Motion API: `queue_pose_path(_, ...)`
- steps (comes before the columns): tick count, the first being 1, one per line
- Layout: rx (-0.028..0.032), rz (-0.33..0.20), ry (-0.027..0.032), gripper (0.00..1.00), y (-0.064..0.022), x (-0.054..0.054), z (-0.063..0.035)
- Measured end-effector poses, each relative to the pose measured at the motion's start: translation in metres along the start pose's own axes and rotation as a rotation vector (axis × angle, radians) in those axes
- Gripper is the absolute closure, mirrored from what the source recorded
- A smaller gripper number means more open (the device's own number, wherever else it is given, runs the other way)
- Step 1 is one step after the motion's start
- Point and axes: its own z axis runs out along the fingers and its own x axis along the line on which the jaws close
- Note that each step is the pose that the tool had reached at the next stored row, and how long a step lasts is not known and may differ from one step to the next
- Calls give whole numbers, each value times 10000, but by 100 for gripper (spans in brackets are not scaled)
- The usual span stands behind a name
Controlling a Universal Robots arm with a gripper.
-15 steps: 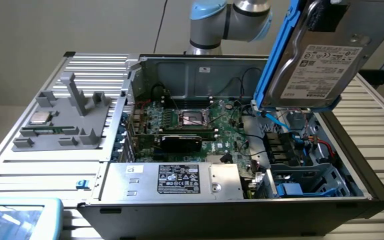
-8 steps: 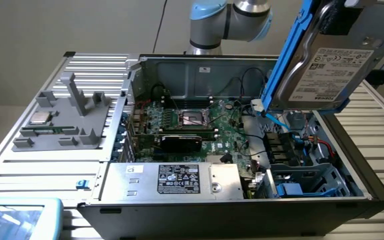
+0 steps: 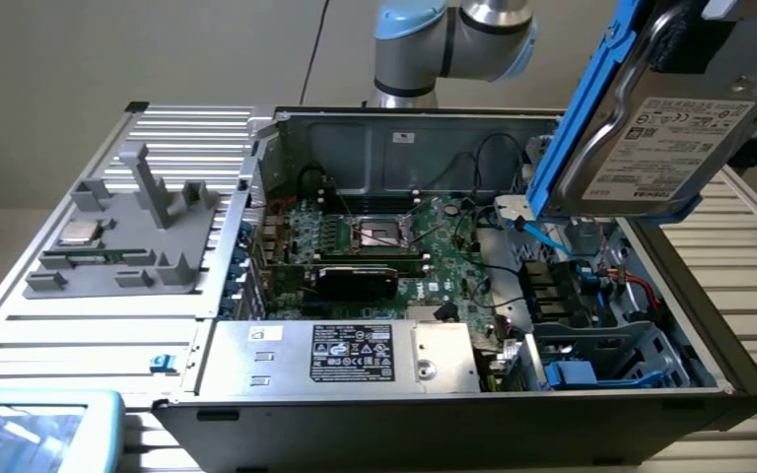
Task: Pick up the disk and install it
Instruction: 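Pick up the disk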
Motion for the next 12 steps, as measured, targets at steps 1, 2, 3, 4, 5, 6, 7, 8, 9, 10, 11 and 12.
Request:
queue_pose_path(1, 0, 0, 0, 63, 17, -12, -1)
queue_pose_path(2, 0, 0, -1, 63, 34, -24, -3)
queue_pose_path(3, 0, 0, 0, 63, 49, -35, -5)
queue_pose_path(4, 0, 1, -1, 63, 61, -46, -6)
queue_pose_path(5, 0, 2, -1, 63, 71, -56, -7)
queue_pose_path(6, 0, 5, 0, 63, 80, -66, -8)
queue_pose_path(7, -1, 7, -1, 63, 88, -75, -9)
queue_pose_path(8, -1, 10, 0, 63, 96, -85, -9)
queue_pose_path(9, -1, 11, 0, 63, 104, -95, -9)
queue_pose_path(10, -4, 14, 1, 63, 110, -105, -7)
queue_pose_path(11, -11, 20, 1, 63, 115, -113, -6)
queue_pose_path(12, -22, 28, 1, 63, 116, -120, -4)
